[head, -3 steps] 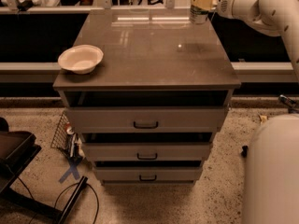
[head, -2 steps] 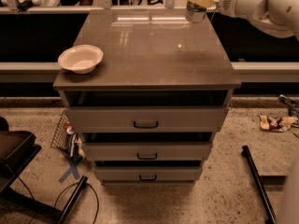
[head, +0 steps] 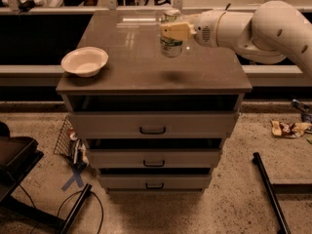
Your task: Move 7up can near paper bowl
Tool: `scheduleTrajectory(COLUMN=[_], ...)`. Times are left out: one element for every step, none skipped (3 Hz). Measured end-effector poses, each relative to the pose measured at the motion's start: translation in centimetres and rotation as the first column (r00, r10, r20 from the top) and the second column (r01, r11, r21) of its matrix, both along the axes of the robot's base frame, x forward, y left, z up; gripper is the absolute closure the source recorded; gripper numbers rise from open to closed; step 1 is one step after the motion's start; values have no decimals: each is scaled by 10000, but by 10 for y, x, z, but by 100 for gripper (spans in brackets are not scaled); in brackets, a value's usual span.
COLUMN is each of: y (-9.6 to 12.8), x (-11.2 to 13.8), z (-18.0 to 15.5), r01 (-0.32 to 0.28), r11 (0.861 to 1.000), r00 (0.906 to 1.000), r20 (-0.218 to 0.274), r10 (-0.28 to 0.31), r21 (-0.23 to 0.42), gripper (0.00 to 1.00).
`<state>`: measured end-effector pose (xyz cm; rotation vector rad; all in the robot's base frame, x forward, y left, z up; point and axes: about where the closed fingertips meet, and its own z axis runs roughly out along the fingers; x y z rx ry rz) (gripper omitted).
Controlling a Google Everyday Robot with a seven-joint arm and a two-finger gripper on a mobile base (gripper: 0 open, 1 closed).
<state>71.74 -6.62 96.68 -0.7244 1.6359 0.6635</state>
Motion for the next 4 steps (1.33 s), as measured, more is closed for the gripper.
scheduleTrajectory(y=[35, 63, 87, 107], x=[-16, -21, -20, -19], z=[-25, -36, -46, -51], r01=[-566, -1066, -1631, -2127], r11=[9981, 9937, 9862, 9770], r00=[9984, 9922, 9811, 9692], r20=[49, 609, 1013, 1236], r10=[567, 1086, 1651, 2128], r21=[-245, -342, -273, -140], gripper=[100, 100, 100, 100])
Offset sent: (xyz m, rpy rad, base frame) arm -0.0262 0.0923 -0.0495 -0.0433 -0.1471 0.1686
